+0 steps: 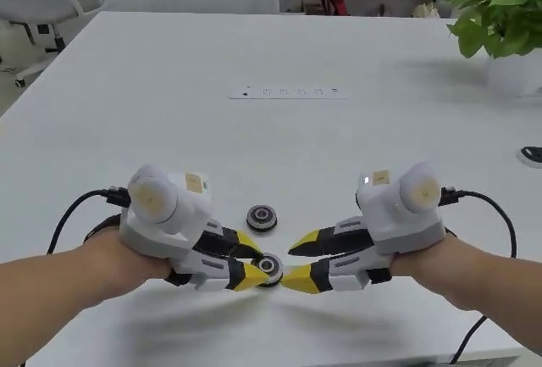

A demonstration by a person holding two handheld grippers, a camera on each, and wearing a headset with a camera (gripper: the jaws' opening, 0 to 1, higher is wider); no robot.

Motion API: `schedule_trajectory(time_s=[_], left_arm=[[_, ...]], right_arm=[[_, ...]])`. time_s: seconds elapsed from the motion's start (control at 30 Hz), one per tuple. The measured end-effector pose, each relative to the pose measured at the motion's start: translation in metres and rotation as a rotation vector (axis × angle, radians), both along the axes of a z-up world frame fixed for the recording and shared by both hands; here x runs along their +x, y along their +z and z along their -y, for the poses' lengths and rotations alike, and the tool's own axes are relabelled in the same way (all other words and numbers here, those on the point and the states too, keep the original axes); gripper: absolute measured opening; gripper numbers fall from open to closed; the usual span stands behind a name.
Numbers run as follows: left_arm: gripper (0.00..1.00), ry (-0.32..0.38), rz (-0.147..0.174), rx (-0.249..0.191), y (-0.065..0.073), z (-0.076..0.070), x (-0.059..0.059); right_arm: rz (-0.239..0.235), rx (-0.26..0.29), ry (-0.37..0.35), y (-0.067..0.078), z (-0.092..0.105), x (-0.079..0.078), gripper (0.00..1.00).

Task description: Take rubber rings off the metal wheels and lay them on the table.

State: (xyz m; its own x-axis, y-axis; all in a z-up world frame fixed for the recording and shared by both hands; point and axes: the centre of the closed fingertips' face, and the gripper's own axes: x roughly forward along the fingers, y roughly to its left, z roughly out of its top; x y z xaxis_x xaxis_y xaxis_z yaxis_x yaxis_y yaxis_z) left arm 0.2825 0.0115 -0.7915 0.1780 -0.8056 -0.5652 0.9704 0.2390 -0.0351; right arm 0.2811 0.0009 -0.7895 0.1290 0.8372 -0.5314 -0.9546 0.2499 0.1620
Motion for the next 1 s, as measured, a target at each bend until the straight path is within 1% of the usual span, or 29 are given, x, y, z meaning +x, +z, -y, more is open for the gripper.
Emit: schedule_trajectory(time_s=[0.23,0.27,0.3,0.37,0.43,0.47,0.6,0.67,0.7,0.8,0.9,1.0], left_arm=[[0.16,0.004,0.013,0.005,-0.001,0.002,0.002],[0.16,0.004,0.011,0.007,-0.001,0.002,0.001],[0.16,0.002,0.016,0.002,-0.001,0.003,0.002],[0.16,0.009,0.012,0.004,-0.001,0.003,0.001],[0.15,0.013,0.016,0.005,-0.001,0.003,0.002],[0.14,0.016,0.022,0.009,-0.001,0.002,0.003],[0.14,0.018,0.03,0.013,-0.001,0.002,0.002],[0.14,0.015,0.045,0.019,-0.001,0.002,0.001],[0.14,0.017,0.047,0.021,-0.001,0.002,0.002],[0.14,0.025,0.043,0.017,-0.001,0.001,0.002],[0.14,0.028,0.037,0.01,-0.001,0.001,0.002],[0.13,0.03,0.038,0.008,-0.001,0.001,0.002]], right_arm=[[0.0,0.0,0.001,-0.001,0.0,0.0,0.26],[0.0,0.001,0.001,-0.001,0.0,0.001,0.26],[-0.001,0.001,0.001,-0.001,0.0,0.001,0.26],[0.0,0.002,0.002,-0.001,0.0,0.001,0.26],[-0.001,0.001,0.005,-0.002,-0.001,0.0,0.26],[0.0,0.001,0.007,-0.002,-0.001,0.001,0.26],[0.0,0.002,0.012,-0.003,-0.002,0.0,0.26],[0.0,0.002,0.015,-0.004,-0.002,0.0,0.26],[0.0,0.002,0.018,-0.005,-0.002,0.0,0.25],[0.001,0.001,0.023,-0.006,-0.003,0.0,0.25],[0.006,-0.008,0.036,-0.01,-0.003,-0.001,0.23],[0.003,-0.006,0.038,-0.011,-0.004,-0.001,0.23]])
